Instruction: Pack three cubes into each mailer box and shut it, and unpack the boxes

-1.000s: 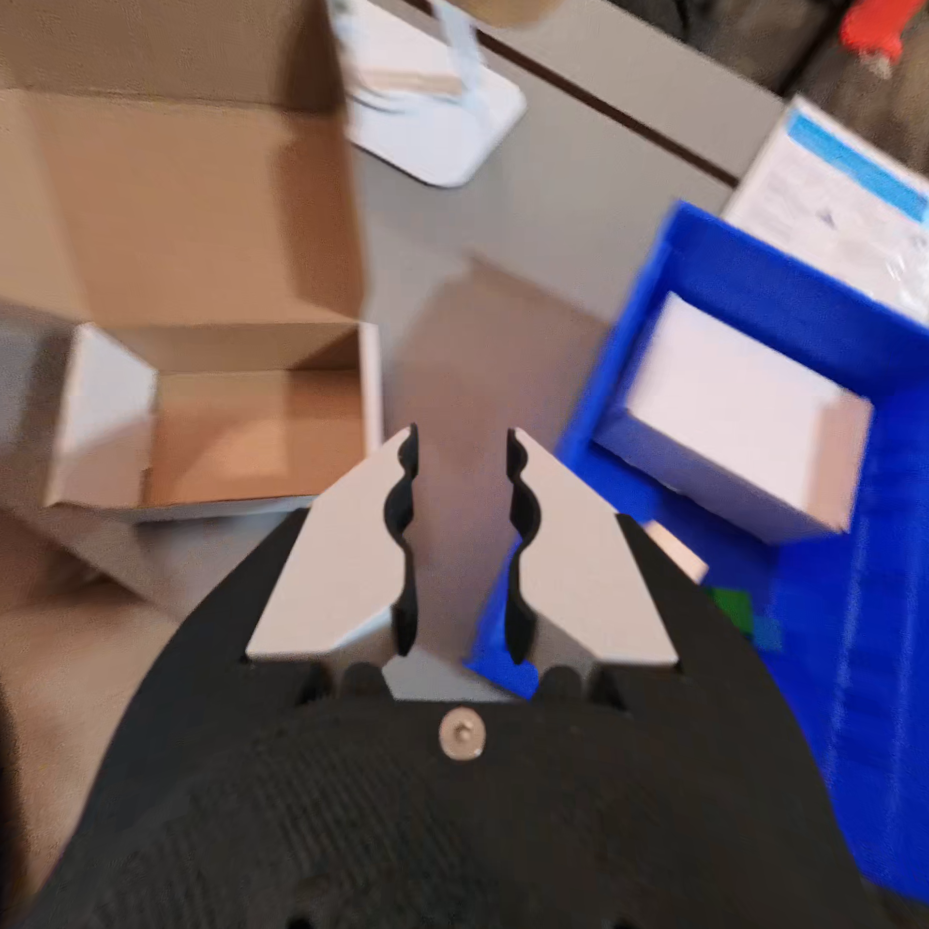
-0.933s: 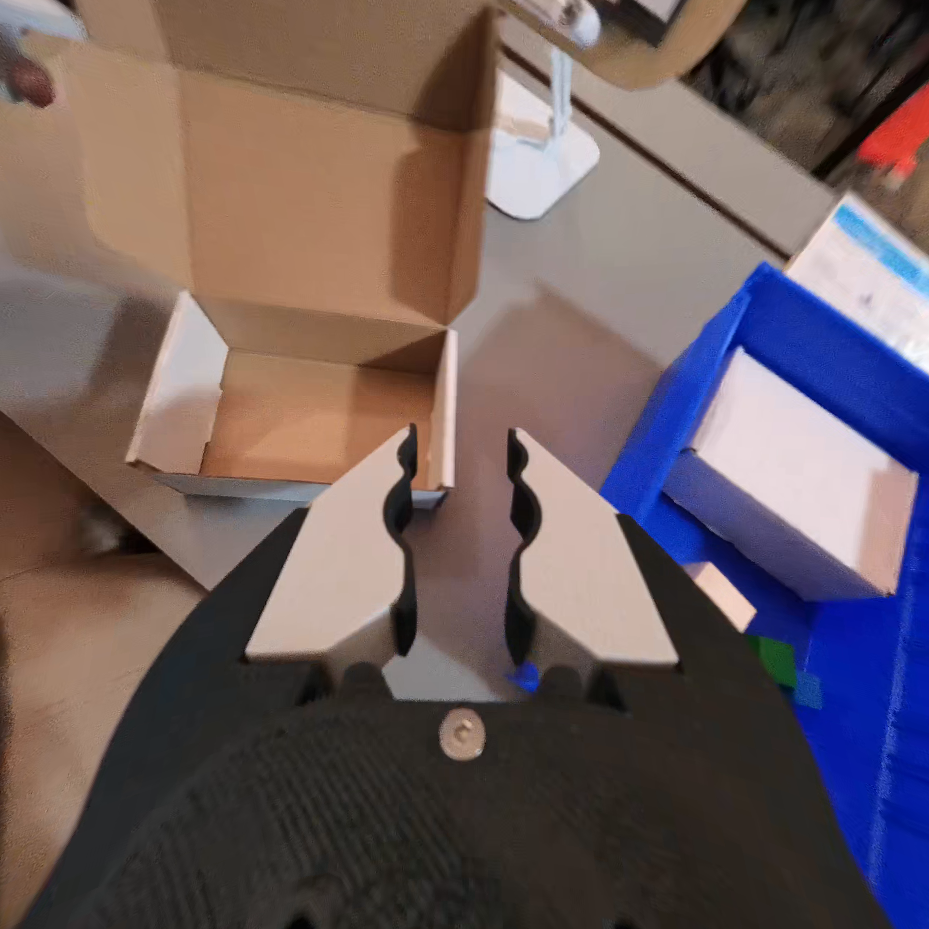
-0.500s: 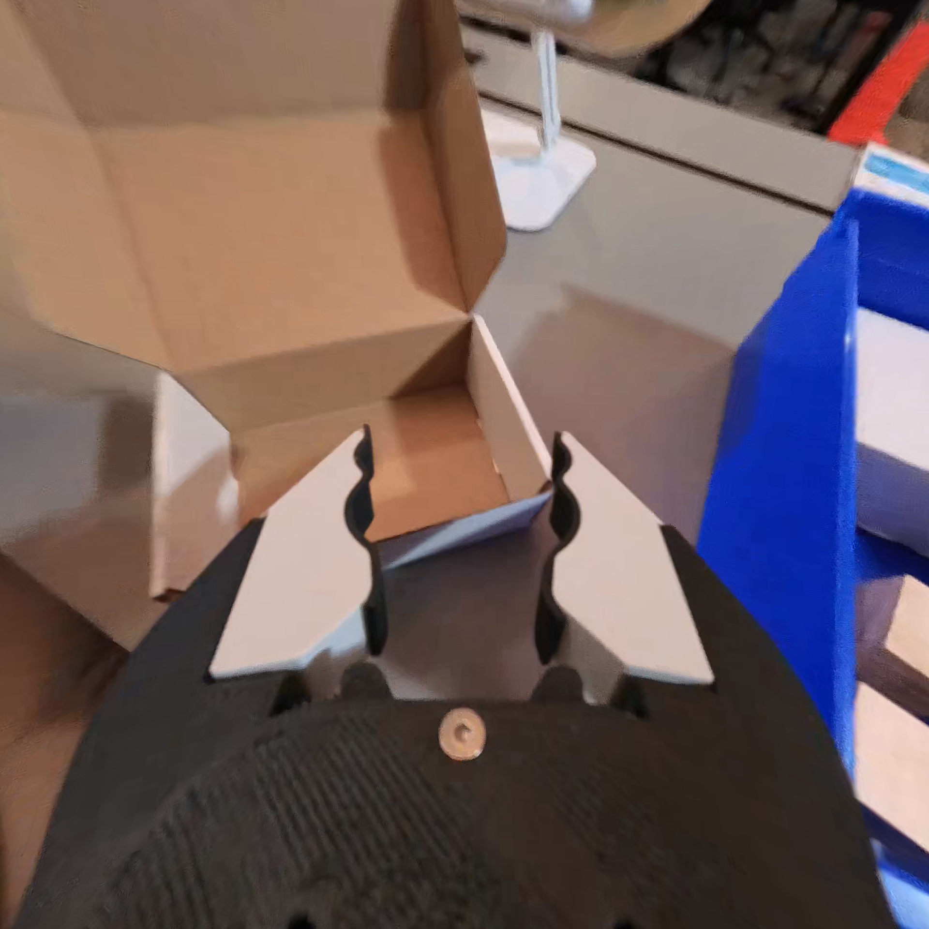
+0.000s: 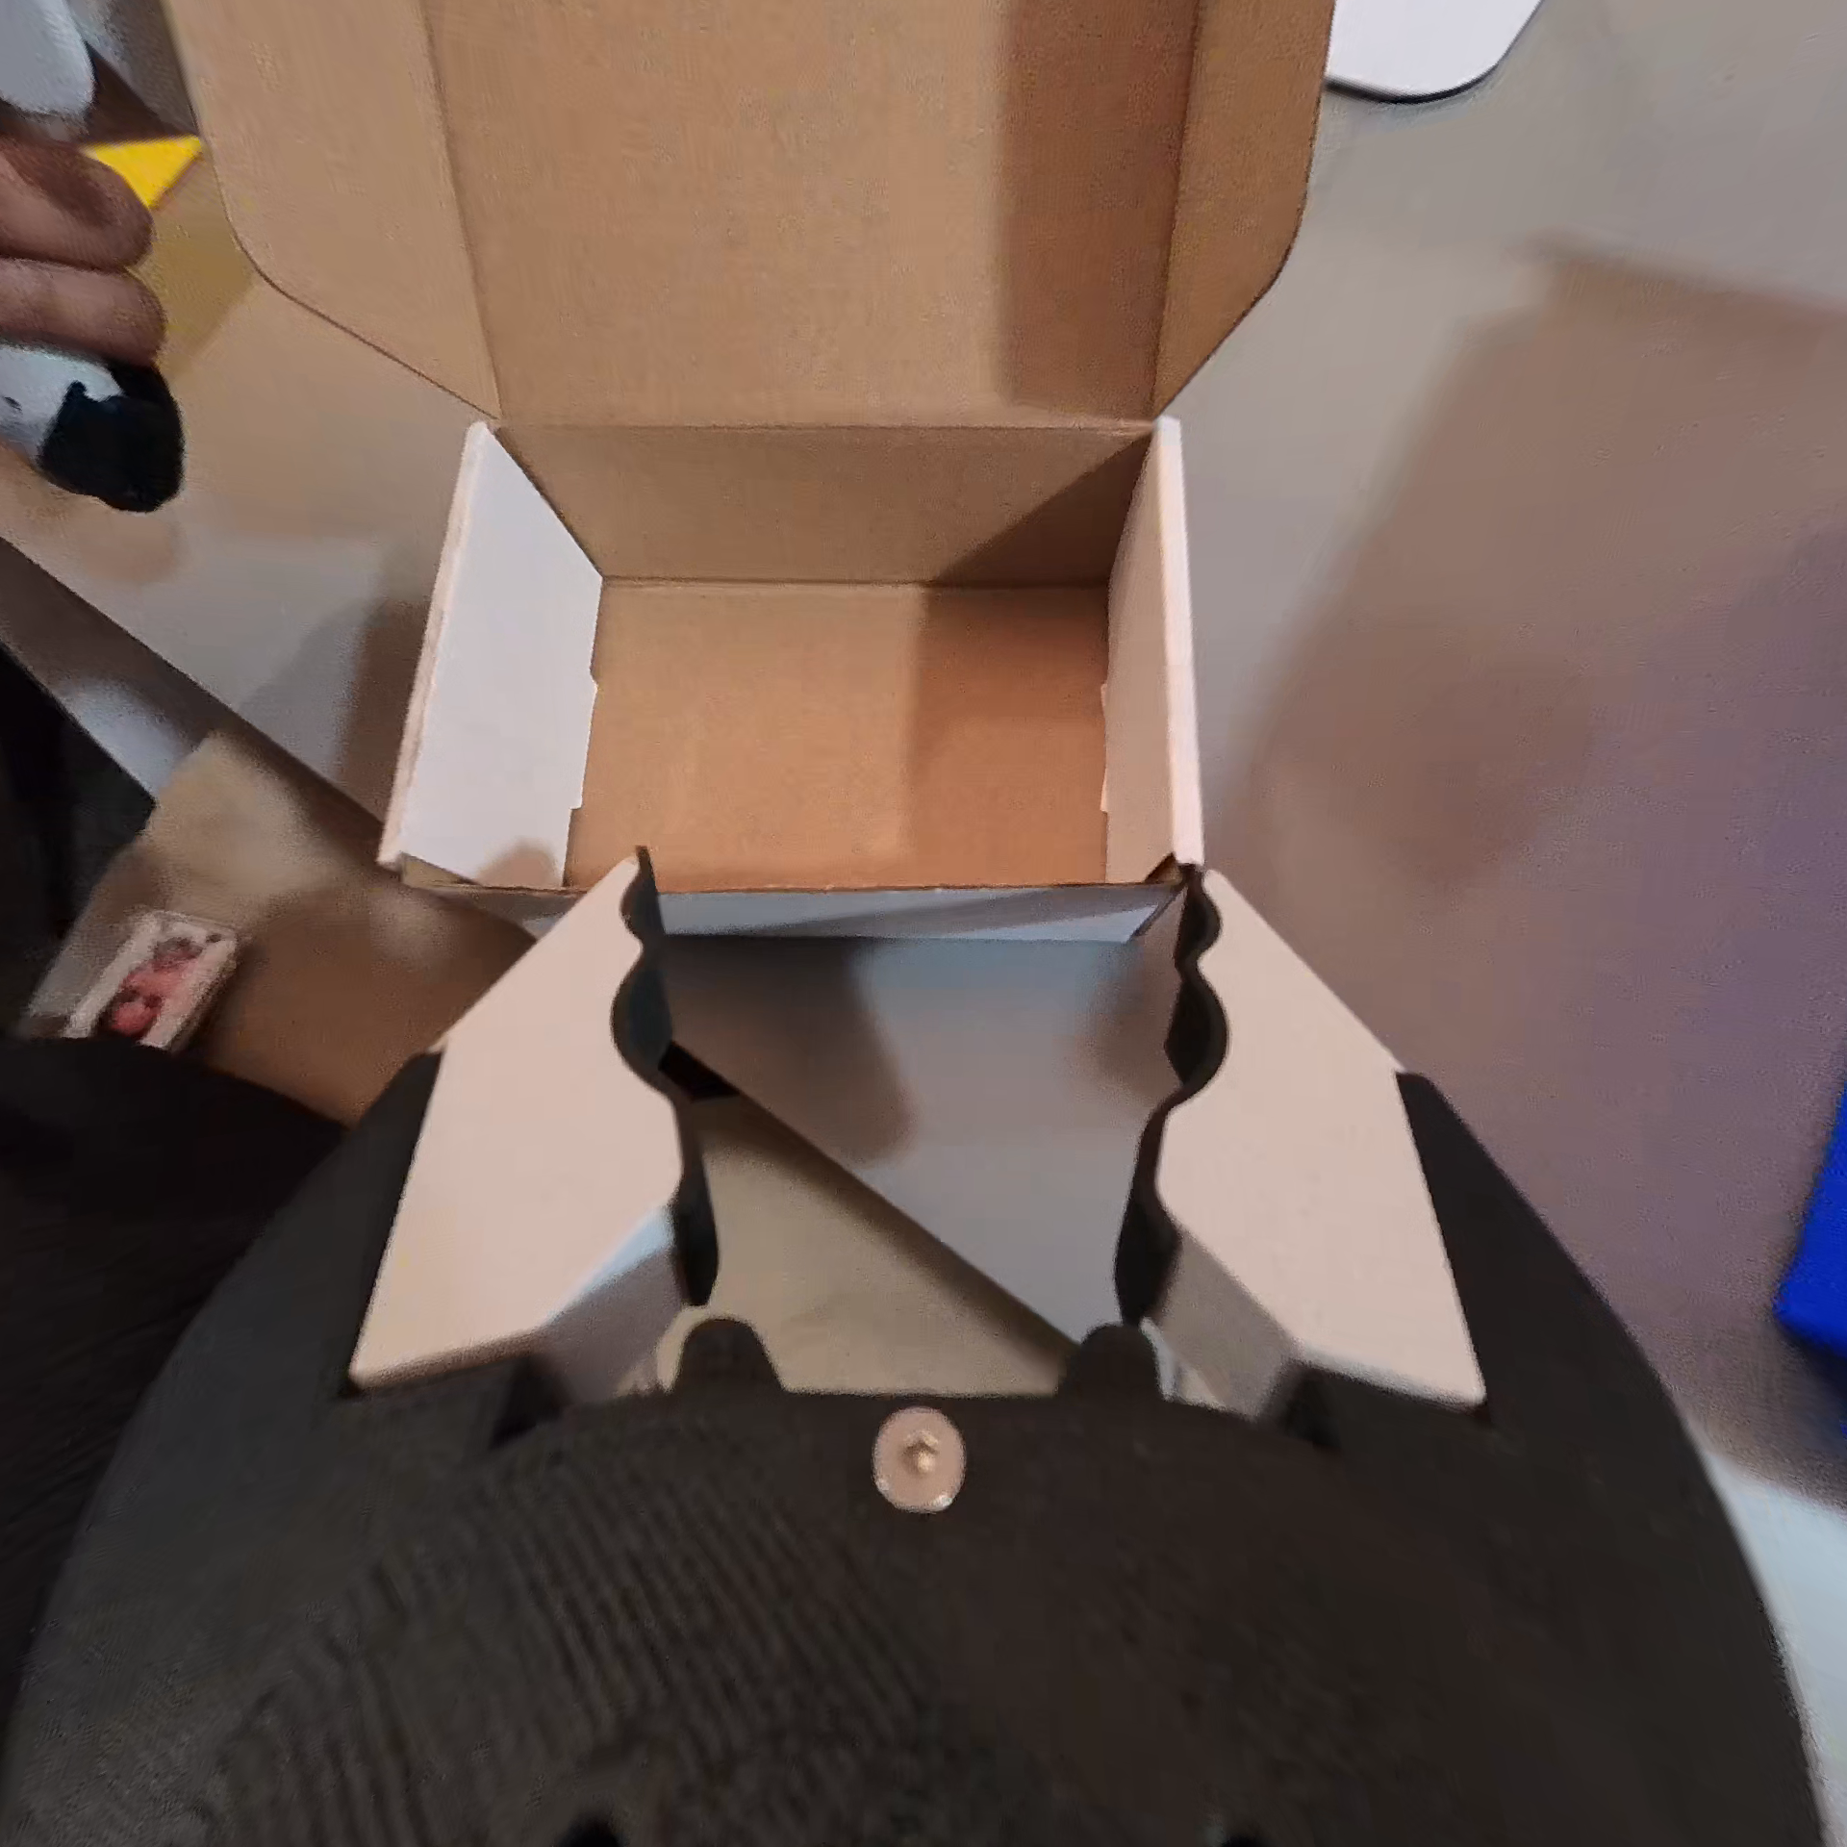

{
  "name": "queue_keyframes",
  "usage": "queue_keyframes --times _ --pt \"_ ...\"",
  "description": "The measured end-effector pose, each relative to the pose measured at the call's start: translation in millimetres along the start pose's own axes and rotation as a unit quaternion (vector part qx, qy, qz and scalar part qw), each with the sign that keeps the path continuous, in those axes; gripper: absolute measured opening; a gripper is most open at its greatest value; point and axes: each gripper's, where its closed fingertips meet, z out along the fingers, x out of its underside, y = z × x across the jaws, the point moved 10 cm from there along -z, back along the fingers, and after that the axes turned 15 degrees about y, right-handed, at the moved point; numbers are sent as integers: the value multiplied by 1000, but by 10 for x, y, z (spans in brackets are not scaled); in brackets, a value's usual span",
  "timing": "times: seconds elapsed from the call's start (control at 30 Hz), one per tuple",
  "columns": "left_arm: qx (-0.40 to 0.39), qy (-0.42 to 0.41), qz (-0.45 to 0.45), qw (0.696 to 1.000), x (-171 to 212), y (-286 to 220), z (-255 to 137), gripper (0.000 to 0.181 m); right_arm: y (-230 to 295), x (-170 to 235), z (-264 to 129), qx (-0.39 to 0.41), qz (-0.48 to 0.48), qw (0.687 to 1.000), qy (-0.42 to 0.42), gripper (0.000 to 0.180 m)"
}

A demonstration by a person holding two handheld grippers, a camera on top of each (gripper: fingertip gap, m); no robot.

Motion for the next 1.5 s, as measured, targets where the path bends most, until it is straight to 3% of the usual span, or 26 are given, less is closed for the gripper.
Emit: queue_keyframes --times 0.17,0.43,0.57,0.7,0.87,1.03,1.17,1.37,1.5 --pt "14 -3 -10 1000 3 22 -1 26 130 82 12 27 16 999 -19 104" --pt "-57 29 0 998 6 19 -32 28 250 93 42 56 14 998 -22 104" --pt "2 53 -5 999 -20 5 -92 28 181 79 3 71 3 997 -33 105" --pt "81 101 -47 990 -70 60 -179 45 117 53 -41 96 -12 994 -56 104" --pt "81 121 -70 987 -81 171 -309 46 28 51 -35 131 -39 989 -58 104" --pt "113 186 -70 974 151 59 -147 46 19 86 35 46 -5 998 -46 98" --pt "90 141 -68 984 168 -47 0 40 170 72 -1 13 18 998 -61 101" --pt "40 82 -67 994 113 21 -53 39 426 74 111 -18 -32 999 -23 97" --pt "40 72 -79 993 101 81 -90 39 273 -66 -89 1 -39 992 -119 91"
